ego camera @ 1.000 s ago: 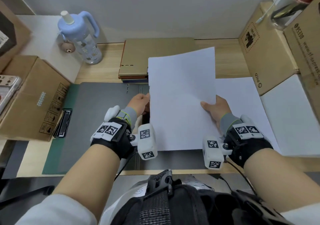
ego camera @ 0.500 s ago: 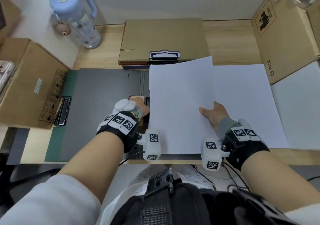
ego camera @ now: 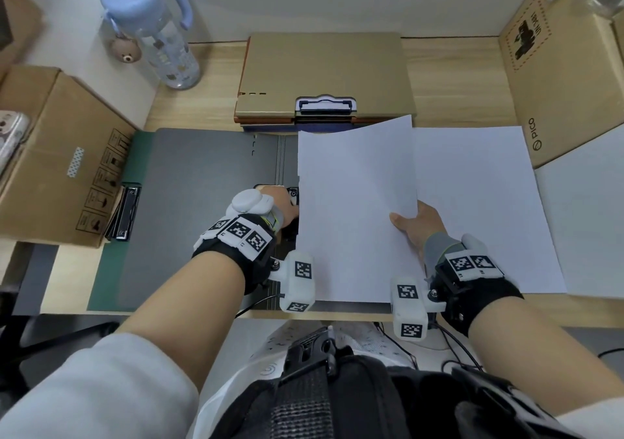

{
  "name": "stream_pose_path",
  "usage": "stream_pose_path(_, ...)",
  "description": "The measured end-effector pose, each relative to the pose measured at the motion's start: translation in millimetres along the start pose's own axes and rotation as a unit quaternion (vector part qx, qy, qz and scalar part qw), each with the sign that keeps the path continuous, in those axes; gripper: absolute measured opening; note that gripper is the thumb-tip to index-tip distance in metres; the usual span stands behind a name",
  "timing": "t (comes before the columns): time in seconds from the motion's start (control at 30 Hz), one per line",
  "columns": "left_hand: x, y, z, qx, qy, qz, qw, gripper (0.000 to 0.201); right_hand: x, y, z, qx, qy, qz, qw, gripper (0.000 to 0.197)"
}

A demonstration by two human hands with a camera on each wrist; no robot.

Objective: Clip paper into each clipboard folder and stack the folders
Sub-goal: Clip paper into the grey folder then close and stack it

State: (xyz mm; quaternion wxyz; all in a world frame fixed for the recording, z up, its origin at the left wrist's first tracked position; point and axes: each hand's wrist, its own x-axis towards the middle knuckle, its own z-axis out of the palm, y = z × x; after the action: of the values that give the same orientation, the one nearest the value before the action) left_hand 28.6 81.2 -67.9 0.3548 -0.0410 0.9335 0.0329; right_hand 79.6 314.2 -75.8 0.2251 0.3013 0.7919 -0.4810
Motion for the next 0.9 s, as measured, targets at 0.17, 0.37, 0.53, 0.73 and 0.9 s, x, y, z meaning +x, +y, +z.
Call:
stream_pose_path(0.17, -2.3, -16.2, -4.9, -0.078, -0.019, 0.032, 0.996, 0.036, 0.1, 0.4, 2.0, -0.001, 0.005, -0.009, 1.0, 0.038)
stream_pose_path(0.37, -1.8, -20.2, -5.0, -0.176, -0.059, 0.027, 0.982, 0.027, -1.9, 0.3, 5.2, -0.015, 0.013, -0.015, 1.0, 0.037)
stream_pose_path(0.53, -2.1, -18.5, -7.3, -0.14, -0.067, 0.026, 0.987, 0.03, -5.6, -1.3, 11.4, -0.017, 0.008, -0.018, 1.0, 0.037)
stream_pose_path(0.73, 2.9, -18.0, -1.5, -0.092, -0.034, 0.035, 0.995, 0.032, -7.9, -2.2, 16.8, -0.022, 0.002, -0.014, 1.0, 0.038)
stream_pose_path(0.9, 3.0, -10.5, 3.3, -0.021, 0.001, 0.025, 0.999, 0.043, -8.5, -2.7, 17.4, -0.024, 0.0, -0.008, 1.0, 0.04)
